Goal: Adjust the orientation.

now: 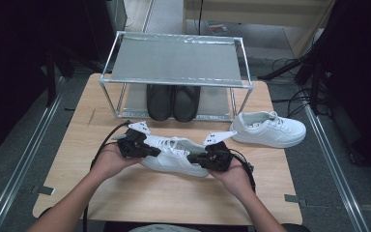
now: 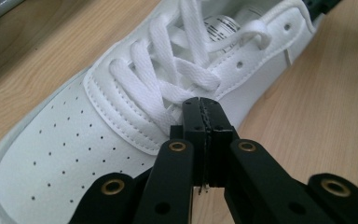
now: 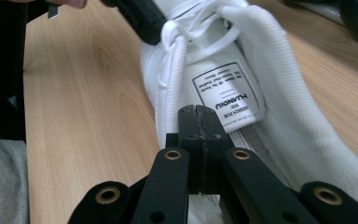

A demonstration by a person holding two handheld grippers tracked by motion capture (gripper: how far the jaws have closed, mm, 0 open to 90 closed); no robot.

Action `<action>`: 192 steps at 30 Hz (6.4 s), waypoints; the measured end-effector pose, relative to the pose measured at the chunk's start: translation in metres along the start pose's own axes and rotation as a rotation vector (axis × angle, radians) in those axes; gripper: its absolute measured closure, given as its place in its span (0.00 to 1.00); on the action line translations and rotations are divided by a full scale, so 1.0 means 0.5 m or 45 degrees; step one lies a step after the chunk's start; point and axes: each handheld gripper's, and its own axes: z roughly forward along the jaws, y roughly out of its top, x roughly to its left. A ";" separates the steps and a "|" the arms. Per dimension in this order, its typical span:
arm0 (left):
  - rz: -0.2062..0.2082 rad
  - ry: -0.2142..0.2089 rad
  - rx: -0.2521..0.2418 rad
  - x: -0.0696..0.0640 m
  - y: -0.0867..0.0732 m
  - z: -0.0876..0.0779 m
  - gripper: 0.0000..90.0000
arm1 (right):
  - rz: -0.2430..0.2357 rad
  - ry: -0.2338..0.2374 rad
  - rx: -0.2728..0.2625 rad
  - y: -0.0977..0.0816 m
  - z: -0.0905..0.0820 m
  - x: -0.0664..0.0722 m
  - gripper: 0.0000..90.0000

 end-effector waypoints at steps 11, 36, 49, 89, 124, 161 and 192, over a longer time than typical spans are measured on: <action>-0.020 0.046 -0.006 0.008 0.006 -0.005 1.00 | -0.005 0.018 0.039 -0.004 0.001 0.027 1.00; -0.045 0.019 0.008 -0.029 -0.025 0.001 0.99 | 0.061 -0.102 -0.011 0.017 -0.020 -0.067 1.00; -0.046 0.027 0.038 -0.015 -0.028 0.013 1.00 | 0.051 -0.094 -0.002 0.014 -0.015 -0.055 1.00; -0.147 0.062 -0.031 0.054 -0.021 0.008 0.96 | -0.040 0.036 -0.002 0.008 0.035 0.049 0.98; -0.132 0.016 -0.130 0.051 -0.033 -0.040 0.47 | 0.210 -0.265 -0.177 -0.029 -0.141 -0.117 0.68; -0.200 0.120 -0.136 0.038 -0.104 -0.085 0.48 | 0.409 -0.484 -0.001 -0.008 -0.130 -0.302 0.66; -0.210 0.162 -0.183 0.062 -0.109 -0.111 0.55 | 0.370 -0.525 0.006 -0.010 -0.146 -0.277 0.86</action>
